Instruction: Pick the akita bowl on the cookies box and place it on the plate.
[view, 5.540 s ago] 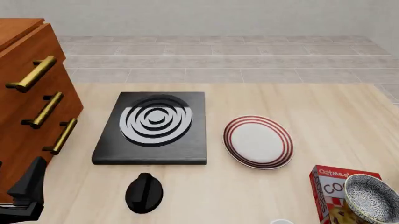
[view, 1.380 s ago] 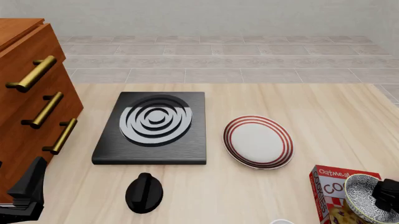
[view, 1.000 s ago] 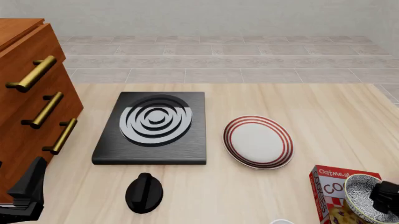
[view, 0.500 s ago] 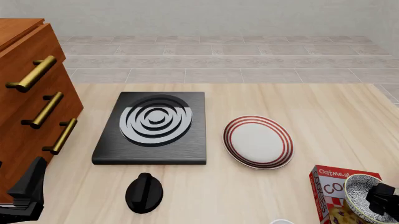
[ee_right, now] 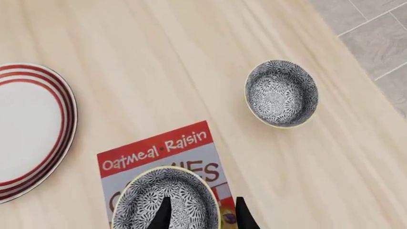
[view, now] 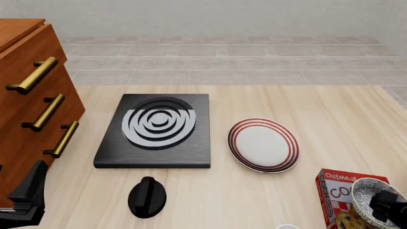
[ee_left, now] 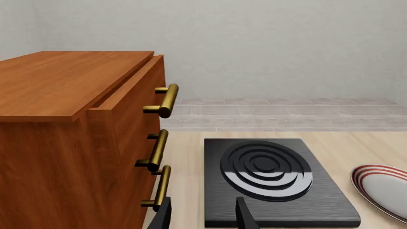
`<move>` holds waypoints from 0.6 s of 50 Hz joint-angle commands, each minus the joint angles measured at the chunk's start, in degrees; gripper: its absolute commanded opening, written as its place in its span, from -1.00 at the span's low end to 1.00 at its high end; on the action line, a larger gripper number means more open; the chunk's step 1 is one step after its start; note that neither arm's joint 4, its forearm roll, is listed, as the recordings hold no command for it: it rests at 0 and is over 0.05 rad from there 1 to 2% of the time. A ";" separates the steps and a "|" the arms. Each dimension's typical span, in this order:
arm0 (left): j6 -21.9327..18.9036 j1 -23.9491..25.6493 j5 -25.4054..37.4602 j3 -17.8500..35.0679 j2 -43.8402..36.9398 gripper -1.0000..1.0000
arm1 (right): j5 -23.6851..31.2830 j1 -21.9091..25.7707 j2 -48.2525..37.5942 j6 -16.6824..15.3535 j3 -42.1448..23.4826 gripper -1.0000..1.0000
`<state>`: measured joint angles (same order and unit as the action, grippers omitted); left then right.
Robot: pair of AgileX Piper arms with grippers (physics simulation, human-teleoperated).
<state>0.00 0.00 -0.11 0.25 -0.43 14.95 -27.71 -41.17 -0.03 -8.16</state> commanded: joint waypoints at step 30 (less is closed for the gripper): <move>0.00 0.00 0.00 0.00 0.00 1.00 | 1.88 -0.53 1.84 -0.20 -0.76 -1.00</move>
<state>0.00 0.00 -0.11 0.25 -0.43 14.83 -27.84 -40.85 -0.49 -8.33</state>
